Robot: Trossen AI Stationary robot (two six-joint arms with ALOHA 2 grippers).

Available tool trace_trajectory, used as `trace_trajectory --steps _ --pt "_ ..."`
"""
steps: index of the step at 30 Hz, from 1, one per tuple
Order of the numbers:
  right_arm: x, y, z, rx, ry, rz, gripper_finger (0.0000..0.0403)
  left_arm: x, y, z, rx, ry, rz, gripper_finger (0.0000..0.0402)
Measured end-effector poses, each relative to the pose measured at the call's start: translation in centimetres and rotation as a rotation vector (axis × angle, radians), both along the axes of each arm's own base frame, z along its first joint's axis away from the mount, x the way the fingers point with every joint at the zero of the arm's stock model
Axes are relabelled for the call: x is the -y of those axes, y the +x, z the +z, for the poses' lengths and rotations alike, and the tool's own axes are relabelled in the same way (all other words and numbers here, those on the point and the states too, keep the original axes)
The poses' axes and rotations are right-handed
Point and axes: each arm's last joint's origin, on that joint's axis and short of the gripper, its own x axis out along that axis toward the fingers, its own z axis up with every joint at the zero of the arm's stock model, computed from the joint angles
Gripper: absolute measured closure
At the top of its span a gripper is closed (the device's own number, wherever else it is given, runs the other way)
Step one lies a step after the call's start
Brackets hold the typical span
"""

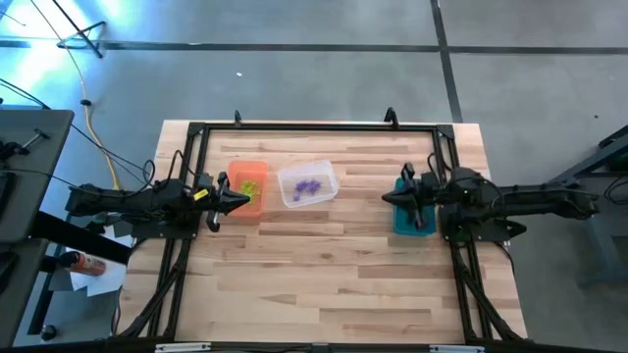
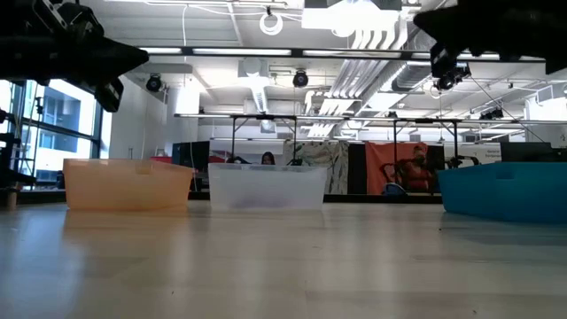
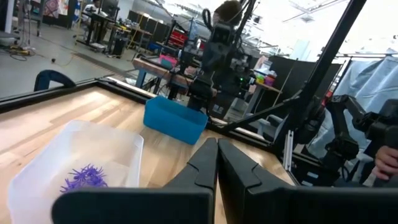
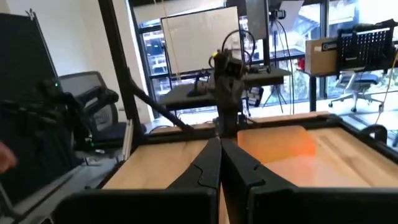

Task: Sort Halloween decoration
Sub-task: Return to Home Position

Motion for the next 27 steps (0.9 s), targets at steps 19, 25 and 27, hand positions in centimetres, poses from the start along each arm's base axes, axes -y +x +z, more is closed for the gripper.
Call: trace_trajectory --steps 19,25,27 --pt "0.4 -3.1 -5.9 -0.066 0.076 -0.207 0.0403 0.0 0.0 0.0 0.0 0.0 0.0 0.0401" --pt "0.5 -3.1 -7.9 -0.279 0.075 -0.269 0.0403 0.0 0.0 0.0 0.0 0.0 0.0 0.0401" --pt "0.5 -3.2 -8.5 -0.337 0.074 -0.271 0.0403 0.0 0.0 0.0 0.001 0.0 0.0 0.0401"
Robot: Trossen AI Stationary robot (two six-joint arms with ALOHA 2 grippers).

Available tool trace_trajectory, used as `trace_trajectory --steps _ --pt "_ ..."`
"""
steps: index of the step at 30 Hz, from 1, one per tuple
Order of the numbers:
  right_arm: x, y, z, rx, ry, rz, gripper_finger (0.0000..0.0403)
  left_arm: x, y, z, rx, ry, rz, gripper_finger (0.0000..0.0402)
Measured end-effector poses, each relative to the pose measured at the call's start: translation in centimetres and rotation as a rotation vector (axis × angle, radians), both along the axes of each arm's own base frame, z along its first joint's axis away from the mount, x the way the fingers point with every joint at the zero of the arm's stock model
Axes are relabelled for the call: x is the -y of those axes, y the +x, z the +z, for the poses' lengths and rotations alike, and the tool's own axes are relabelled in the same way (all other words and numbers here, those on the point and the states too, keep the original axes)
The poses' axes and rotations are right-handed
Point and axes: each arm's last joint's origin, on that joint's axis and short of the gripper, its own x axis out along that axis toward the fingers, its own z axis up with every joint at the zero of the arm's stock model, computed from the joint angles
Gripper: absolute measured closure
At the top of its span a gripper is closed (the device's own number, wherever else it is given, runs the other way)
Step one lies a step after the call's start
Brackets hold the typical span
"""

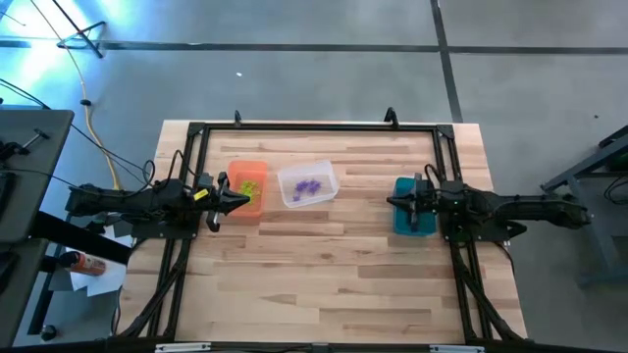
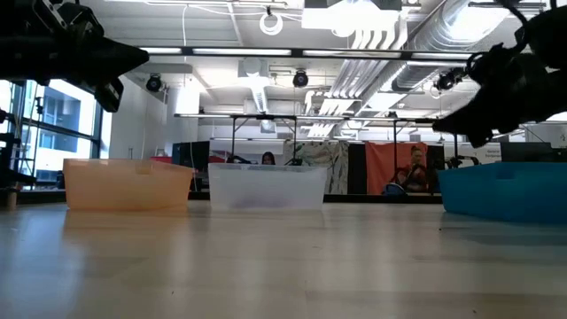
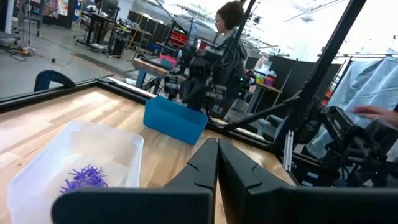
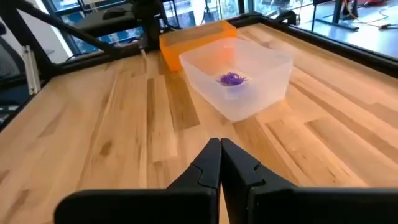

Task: Sort Halloween decoration
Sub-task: Return to Home Position

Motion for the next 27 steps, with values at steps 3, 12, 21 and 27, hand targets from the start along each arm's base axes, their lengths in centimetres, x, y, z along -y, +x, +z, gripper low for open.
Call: trace_trajectory --steps 3,12,21,27 --pt "0.0 0.0 -0.3 -0.03 0.004 0.004 0.0403 0.0 -0.2 0.2 0.021 -0.001 0.0 0.0401" --pt "-0.5 -1.4 1.9 0.227 -0.017 0.042 0.0403 0.1 -0.8 -0.2 0.001 0.0 -0.009 0.0401" --pt "-0.5 -1.6 3.1 0.351 -0.027 0.041 0.0403 0.2 -0.8 -0.8 -0.059 0.005 -0.047 0.0401" --pt "-0.5 -1.4 2.7 0.311 -0.024 0.04 0.0402 0.2 -0.8 -0.8 -0.057 0.006 -0.054 0.0401"
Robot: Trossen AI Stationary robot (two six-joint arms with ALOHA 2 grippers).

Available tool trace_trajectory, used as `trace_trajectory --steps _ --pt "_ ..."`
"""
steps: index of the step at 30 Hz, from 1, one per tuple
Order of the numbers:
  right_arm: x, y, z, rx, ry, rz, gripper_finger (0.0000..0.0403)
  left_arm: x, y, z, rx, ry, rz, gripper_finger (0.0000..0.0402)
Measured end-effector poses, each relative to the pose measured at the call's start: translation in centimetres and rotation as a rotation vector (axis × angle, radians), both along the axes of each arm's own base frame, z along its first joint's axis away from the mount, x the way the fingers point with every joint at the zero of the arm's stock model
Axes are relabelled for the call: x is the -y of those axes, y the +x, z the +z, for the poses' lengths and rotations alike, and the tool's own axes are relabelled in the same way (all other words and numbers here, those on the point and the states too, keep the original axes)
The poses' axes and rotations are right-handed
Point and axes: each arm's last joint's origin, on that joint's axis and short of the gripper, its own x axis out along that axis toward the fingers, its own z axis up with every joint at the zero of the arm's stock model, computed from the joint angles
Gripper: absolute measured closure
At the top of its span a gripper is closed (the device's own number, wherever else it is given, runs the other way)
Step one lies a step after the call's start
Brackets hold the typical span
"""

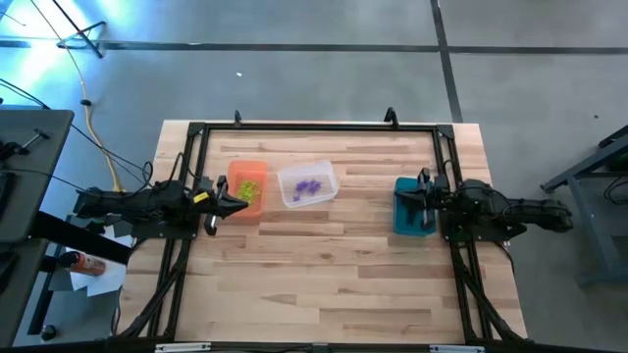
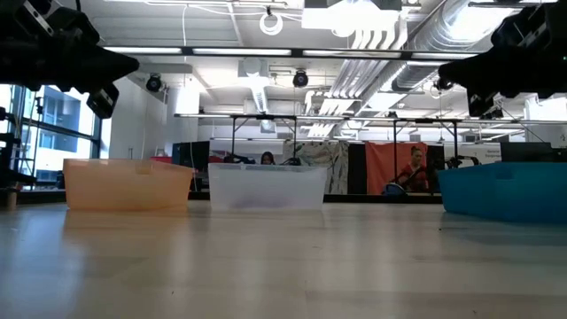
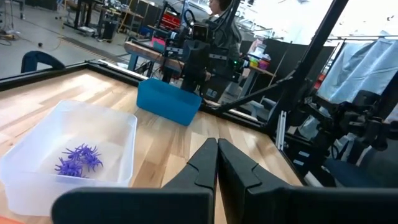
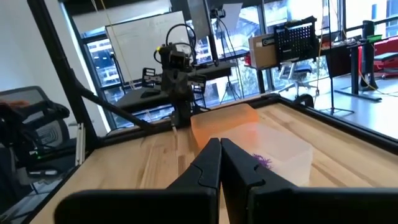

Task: Sort Halloween decoration
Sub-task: Return to Home Position

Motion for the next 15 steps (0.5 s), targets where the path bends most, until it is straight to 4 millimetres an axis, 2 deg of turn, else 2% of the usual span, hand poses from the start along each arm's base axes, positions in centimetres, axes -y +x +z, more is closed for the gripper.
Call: trace_trajectory --steps 15 --pt "0.0 0.01 -0.12 -0.012 0.0 0.0 0.0402 0.0 0.0 0.0 0.0 0.0 0.0 0.0401"
